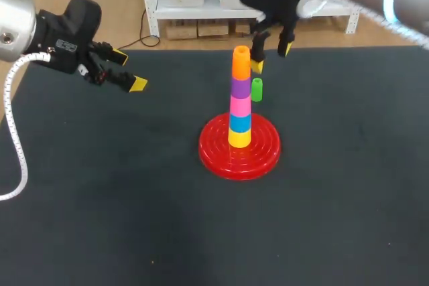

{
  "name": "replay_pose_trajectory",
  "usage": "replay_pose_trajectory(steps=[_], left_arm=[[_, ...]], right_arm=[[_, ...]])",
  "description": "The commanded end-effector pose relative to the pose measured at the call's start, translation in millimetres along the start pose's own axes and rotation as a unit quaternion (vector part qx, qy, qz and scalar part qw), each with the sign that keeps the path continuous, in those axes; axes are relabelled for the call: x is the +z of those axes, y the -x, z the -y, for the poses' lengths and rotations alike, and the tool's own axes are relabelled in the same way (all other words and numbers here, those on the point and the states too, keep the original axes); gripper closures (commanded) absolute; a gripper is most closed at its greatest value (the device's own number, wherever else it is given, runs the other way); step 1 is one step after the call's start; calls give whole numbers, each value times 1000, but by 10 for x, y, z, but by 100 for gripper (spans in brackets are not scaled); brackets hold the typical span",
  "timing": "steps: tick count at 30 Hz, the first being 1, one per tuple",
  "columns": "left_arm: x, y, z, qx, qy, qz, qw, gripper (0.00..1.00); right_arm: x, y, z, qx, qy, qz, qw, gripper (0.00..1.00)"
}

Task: Pick up and stack the cylinders on the red base in this order: pink,purple,orange,green

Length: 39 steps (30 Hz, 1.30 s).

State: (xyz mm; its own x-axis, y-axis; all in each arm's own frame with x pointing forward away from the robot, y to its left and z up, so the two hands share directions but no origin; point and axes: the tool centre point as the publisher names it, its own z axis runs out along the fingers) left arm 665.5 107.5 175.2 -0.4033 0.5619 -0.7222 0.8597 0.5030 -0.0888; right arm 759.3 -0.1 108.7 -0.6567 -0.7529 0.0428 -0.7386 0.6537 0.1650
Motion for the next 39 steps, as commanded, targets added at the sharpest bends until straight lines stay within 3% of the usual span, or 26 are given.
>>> replay_pose_trajectory(steps=[1,16,39], left_arm=[[3,-8,-6,1,-1,2,1000,0],[3,-8,-6,1,-1,2,1000,0],[3,-8,-6,1,-1,2,1000,0]], right_arm=[[203,230,79,1,1,-45,999,0],[512,299,270,5,-4,-57,998,0],[721,483,370,-4,-30,-61,998,0]])
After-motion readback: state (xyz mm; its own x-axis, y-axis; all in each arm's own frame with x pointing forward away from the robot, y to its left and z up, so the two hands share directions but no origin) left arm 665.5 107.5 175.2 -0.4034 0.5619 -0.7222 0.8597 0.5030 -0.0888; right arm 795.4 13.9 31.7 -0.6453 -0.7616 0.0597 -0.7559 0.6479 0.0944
